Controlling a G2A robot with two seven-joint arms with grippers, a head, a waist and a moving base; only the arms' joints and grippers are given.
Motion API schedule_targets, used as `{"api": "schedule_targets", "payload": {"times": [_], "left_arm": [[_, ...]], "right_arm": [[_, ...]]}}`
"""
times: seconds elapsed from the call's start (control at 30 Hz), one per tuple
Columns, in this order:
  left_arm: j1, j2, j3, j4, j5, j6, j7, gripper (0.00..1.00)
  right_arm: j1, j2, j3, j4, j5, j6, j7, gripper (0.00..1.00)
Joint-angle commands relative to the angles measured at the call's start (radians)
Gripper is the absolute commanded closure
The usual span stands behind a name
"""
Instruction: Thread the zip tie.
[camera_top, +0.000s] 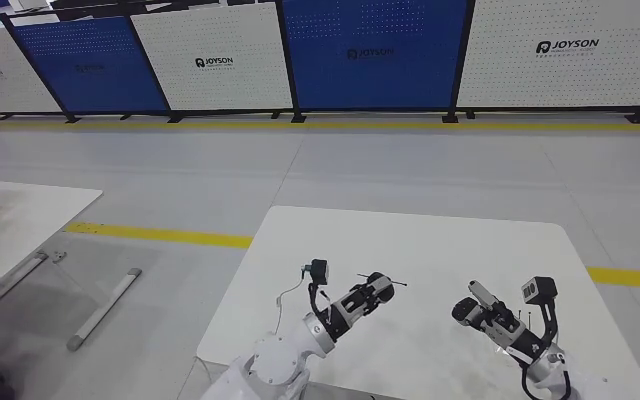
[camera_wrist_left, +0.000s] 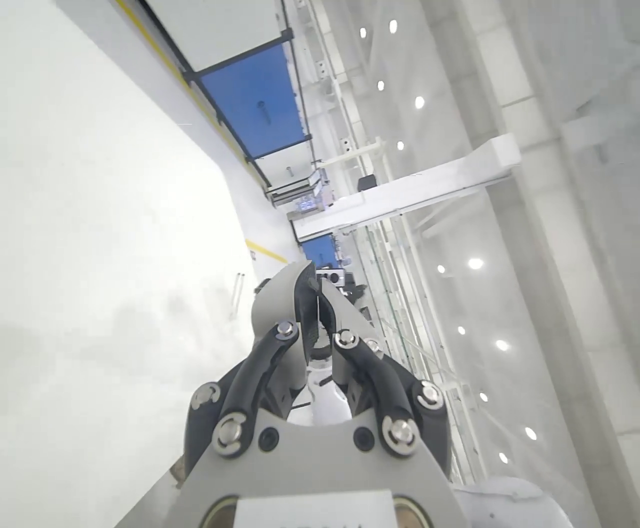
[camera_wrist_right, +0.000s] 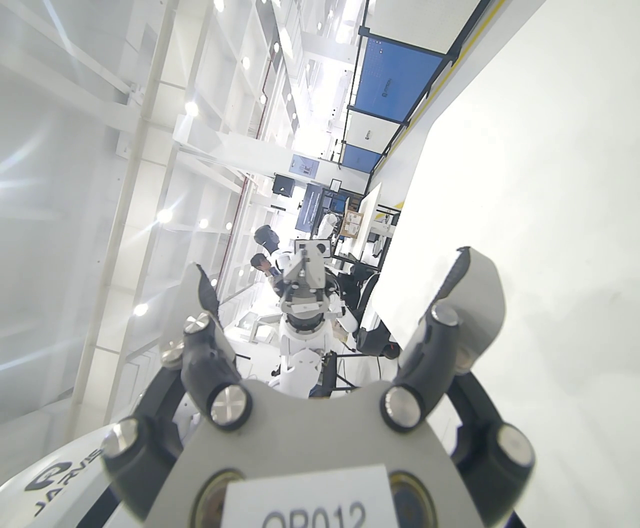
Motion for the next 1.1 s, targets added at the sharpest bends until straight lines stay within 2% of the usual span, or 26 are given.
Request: {"api": "schedule_targets", "payload": {"times": [0.0, 0.1, 0.2, 0.37, 0.47, 0.67, 1.07], "left_arm": [[0.006, 0.0, -0.008, -0.031, -0.025, -0.04, -0.001, 1.0], [0.018, 0.0, -0.016, -0.066, -0.066, -0.082, -0.011, 1.0], [0.023, 0.005, -0.02, -0.07, -0.039, -0.051, -0.045, 1.0], [0.023, 0.005, -0.02, -0.07, -0.039, -0.051, -0.045, 1.0], [0.024, 0.004, 0.0, -0.046, -0.016, -0.031, -0.05, 1.0], [0.023, 0.001, 0.034, 0.004, 0.001, -0.021, -0.057, 1.0], [0.024, 0.001, 0.036, 0.005, -0.007, -0.022, -0.057, 1.0]], "right_arm": [[0.0, 0.0, 0.0, 0.0, 0.0, 0.0, 0.0, 0.0], [0.0, 0.0, 0.0, 0.0, 0.0, 0.0, 0.0, 0.0], [0.0, 0.0, 0.0, 0.0, 0.0, 0.0, 0.0, 0.0], [0.0, 0.0, 0.0, 0.0, 0.0, 0.0, 0.0, 0.0], [0.0, 0.0, 0.0, 0.0, 0.0, 0.0, 0.0, 0.0], [0.0, 0.0, 0.0, 0.0, 0.0, 0.0, 0.0, 0.0], [0.0, 0.0, 0.0, 0.0, 0.0, 0.0, 0.0, 0.0]]}}
